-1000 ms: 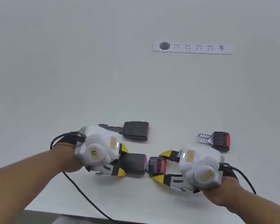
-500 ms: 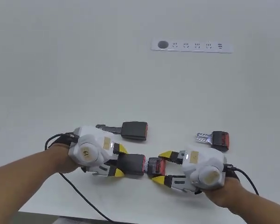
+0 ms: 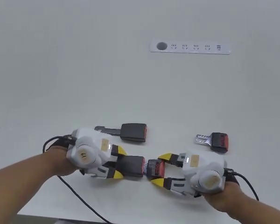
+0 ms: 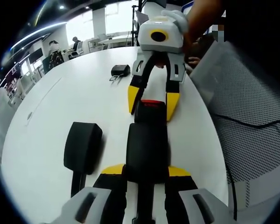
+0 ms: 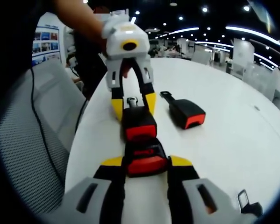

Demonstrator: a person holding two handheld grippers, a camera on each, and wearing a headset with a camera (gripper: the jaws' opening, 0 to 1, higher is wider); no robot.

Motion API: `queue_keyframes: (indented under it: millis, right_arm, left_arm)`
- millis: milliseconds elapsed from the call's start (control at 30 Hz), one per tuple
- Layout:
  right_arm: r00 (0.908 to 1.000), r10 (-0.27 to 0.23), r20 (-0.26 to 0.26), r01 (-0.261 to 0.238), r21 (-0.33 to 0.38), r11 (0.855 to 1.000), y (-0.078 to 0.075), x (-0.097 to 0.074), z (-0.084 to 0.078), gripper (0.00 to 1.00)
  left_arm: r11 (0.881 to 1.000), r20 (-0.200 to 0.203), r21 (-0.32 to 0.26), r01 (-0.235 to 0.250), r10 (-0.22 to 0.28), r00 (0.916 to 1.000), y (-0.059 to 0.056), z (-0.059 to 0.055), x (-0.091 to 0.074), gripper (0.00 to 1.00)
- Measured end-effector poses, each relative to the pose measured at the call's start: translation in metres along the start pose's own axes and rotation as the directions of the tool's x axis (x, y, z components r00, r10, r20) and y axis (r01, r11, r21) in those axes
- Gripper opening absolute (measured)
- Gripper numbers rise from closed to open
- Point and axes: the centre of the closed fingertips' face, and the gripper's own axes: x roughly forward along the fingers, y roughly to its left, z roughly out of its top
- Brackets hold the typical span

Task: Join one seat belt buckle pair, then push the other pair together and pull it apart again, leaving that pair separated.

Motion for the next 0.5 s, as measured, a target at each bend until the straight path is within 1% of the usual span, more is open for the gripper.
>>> queue_keyframes:
  millis: [167,233,333,400,433,467,500]
  right_arm:
    - [1.0,-0.003,0.005,0.003,0.007,1.0,0.0004,-0.0001,-0.0001,0.33]
    - [1.0,-0.001,0.007,0.001,0.02,1.0,0.0006,-0.0002,-0.0001,0.33]
    - [1.0,-0.003,0.006,0.003,0.016,1.0,0.0005,0.0,0.0001,0.34]
    - [1.0,-0.006,0.001,0.006,0.004,1.0,0.0007,0.0004,0.0002,0.34]
    - [1.0,-0.003,-0.001,0.003,0.011,1.0,0.0005,0.0005,0.0005,0.34]
    - [1.0,0.003,0.001,-0.003,0.03,1.0,0.0008,0.0005,0.0011,0.35]
    - [0.9999,0.001,-0.011,-0.001,-0.022,1.0,0.0008,0.0008,0.0006,0.35]
  left_arm:
    - [1.0,0.002,-0.001,0.0,0.0,1.0,-0.0002,0.0001,0.0,0.31]
    - [1.0,0.005,-0.006,-0.003,0.003,1.0,-0.0002,0.0001,0.0,0.32]
    - [1.0,0.008,-0.008,-0.004,0.004,1.0,-0.0002,0.0,0.0001,0.32]
    - [1.0,0.006,-0.005,-0.003,0.003,1.0,-0.0004,0.0003,0.0003,0.32]
    - [1.0,0.004,-0.006,-0.003,0.003,1.0,-0.0004,0.0004,0.0004,0.32]
    - [1.0,-0.006,-0.002,-0.002,0.002,1.0,-0.0007,0.0014,0.0009,0.32]
    - [1.0,-0.024,0.014,0.006,-0.006,0.9997,-0.0018,0.0018,0.0014,0.33]
